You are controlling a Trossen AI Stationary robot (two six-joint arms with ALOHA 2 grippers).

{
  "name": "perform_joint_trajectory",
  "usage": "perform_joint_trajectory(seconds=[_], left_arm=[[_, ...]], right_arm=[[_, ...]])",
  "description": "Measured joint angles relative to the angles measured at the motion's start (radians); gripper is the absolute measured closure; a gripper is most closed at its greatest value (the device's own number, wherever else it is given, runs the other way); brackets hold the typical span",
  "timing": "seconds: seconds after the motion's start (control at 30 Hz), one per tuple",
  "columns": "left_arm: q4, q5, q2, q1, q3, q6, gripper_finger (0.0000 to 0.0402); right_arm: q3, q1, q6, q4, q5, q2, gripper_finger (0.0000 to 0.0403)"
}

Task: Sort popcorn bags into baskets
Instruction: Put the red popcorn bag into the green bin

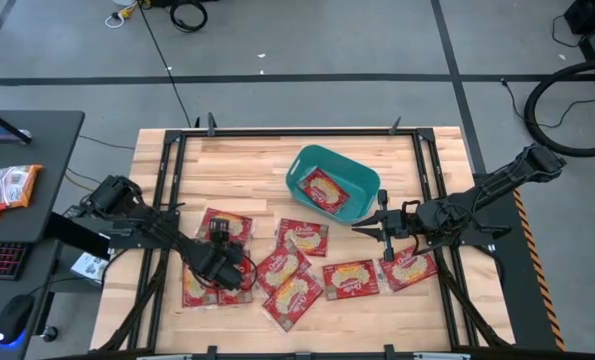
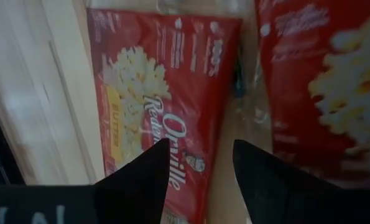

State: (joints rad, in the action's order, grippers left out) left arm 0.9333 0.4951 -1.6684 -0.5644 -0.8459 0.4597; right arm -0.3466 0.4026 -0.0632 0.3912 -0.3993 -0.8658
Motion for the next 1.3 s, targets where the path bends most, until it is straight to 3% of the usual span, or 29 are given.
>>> perform_joint_trajectory(seconds=[0.43, 0.57, 0.77, 0.83, 1.0, 1.3], left_arm=[[-0.088, 0.049, 0.003, 0.035, 0.105, 0.026, 0.0231], [-0.105, 0.036, 0.004, 0.047, 0.117, 0.027, 0.027], [-0.113, 0.029, 0.002, 0.058, 0.118, 0.027, 0.0373], [-0.109, 0.027, 0.002, 0.058, 0.114, 0.026, 0.0383], [-0.055, 0.01, 0.014, 0.058, 0.018, -0.019, 0.0383], [0.035, 0.111, 0.032, 0.075, -0.256, -0.21, 0.0383]], right_arm=[[0.0, 0.0, 0.007, 0.009, 0.0, 0.0, 0.0362], [0.0, 0.0, 0.007, 0.01, 0.001, 0.0, 0.0362], [0.0, 0.0, 0.007, 0.011, 0.004, 0.0, 0.0362], [0.0, 0.0, 0.007, 0.011, 0.004, 0.0, 0.0362], [0.0, 0.0, 0.007, 0.011, 0.004, 0.0, 0.0362], [-0.001, 0.0, 0.003, 0.029, 0.004, -0.015, 0.0362]])
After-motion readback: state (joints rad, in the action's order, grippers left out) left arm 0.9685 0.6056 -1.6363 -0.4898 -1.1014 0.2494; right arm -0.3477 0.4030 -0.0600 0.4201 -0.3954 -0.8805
